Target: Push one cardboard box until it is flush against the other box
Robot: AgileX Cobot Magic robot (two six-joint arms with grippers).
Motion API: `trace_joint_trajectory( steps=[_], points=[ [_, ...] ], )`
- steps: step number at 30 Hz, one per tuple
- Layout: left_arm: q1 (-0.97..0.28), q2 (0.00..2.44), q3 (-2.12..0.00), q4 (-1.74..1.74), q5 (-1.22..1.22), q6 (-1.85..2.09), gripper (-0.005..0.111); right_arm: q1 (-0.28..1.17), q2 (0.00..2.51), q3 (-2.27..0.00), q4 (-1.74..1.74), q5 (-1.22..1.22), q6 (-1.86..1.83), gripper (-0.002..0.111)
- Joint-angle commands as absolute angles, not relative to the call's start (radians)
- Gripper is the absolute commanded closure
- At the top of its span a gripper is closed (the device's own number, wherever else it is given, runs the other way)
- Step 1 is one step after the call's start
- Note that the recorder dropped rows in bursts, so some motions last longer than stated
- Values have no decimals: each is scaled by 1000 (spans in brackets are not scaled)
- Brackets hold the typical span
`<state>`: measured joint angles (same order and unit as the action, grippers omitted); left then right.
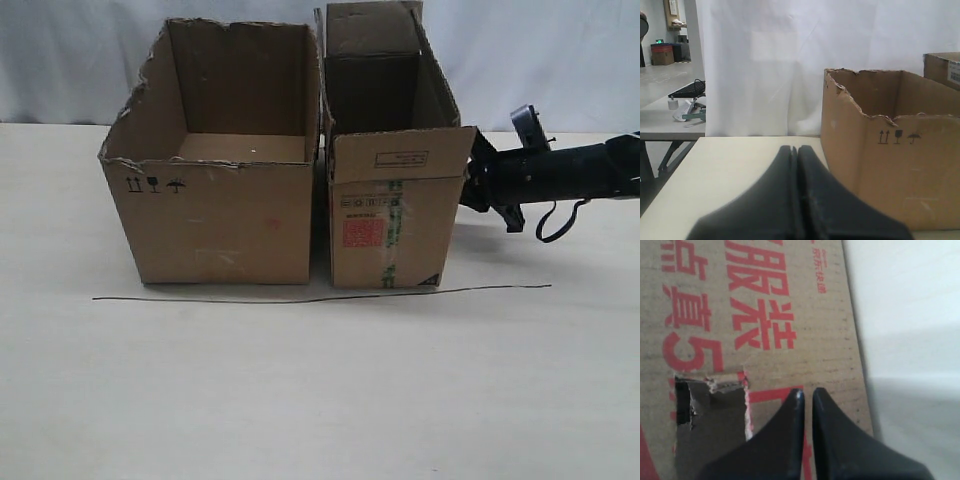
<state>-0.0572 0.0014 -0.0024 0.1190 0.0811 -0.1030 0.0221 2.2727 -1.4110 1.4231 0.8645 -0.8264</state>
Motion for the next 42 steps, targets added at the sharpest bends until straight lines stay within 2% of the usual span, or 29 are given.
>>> trace_joint_trajectory(
  steps=[1,26,33,37,42],
  points=[
    [-54,0,0,119,69,-107,107,42,2273,-1416,1438,854,-827,103],
    [-54,0,0,119,69,-107,107,40,2257,-1418,1500,820,-894,103],
    [-54,0,0,122,69,-107,107,-82,2092,-1418,1262,769,-833,103],
    [-54,0,0,122,69,-107,107,-149,1947,-1413,1031,820,-715,103],
    [-54,0,0,122,69,-107,107,-163,1709,-1280,866,828,-666,103]
  ],
)
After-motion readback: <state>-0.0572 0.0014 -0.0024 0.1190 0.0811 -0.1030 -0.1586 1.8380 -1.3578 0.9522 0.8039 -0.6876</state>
